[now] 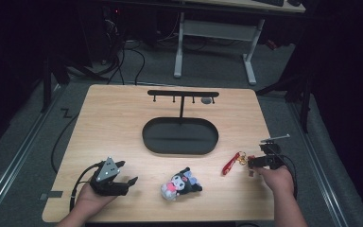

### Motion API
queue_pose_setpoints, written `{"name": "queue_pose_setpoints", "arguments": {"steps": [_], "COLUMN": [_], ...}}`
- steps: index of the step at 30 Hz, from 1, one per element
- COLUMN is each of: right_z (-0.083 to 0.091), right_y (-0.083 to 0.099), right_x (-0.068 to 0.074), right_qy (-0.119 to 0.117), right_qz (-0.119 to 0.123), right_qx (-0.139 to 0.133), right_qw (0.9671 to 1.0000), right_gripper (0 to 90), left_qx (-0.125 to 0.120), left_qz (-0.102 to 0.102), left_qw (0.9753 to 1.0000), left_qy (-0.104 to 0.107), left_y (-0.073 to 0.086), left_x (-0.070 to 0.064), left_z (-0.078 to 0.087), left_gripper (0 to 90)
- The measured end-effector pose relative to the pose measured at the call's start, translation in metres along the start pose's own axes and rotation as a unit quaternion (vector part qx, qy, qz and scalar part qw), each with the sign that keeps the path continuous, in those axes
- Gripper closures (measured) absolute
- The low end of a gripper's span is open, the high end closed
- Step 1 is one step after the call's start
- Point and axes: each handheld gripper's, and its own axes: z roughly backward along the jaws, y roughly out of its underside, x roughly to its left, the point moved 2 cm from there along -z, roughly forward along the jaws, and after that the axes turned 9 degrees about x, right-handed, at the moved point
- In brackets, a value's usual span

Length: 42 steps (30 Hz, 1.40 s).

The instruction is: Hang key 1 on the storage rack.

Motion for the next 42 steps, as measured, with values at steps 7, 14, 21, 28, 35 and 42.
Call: {"name": "queue_pose_setpoints", "arguments": {"steps": [7, 14, 21, 28, 35, 42], "right_z": [-0.007, -0.007, -0.008, -0.010, 0.003, 0.029], "right_y": [-0.006, -0.003, -0.007, -0.009, -0.005, -0.001], "right_x": [0.009, 0.011, 0.013, 0.020, 0.025, 0.038], "right_qy": [0.026, 0.038, 0.042, 0.070, 0.065, 0.063], "right_qz": [0.019, 0.034, 0.037, 0.060, 0.076, 0.106], "right_qx": [0.021, 0.024, 0.042, 0.042, 0.040, 0.038], "right_qw": [0.9993, 0.9984, 0.9975, 0.9949, 0.9942, 0.9916], "right_gripper": [57.6, 58.4, 58.7, 61.0, 61.5, 61.4], "left_qx": [0.002, 0.002, 0.002, 0.008, 0.008, 0.004], "left_qz": [0.002, 0.000, -0.003, -0.008, -0.008, 0.005], "left_qw": [1.0000, 1.0000, 1.0000, 0.9999, 0.9999, 1.0000], "left_qy": [-0.001, -0.001, 0.003, 0.006, 0.001, -0.004], "left_y": [0.000, 0.000, -0.002, -0.001, -0.001, 0.002], "left_x": [0.002, 0.001, 0.000, -0.002, -0.001, 0.003], "left_z": [-0.001, -0.001, -0.002, -0.003, -0.002, 0.005], "left_gripper": [23.8, 23.9, 23.8, 23.9, 23.9, 23.9]}}
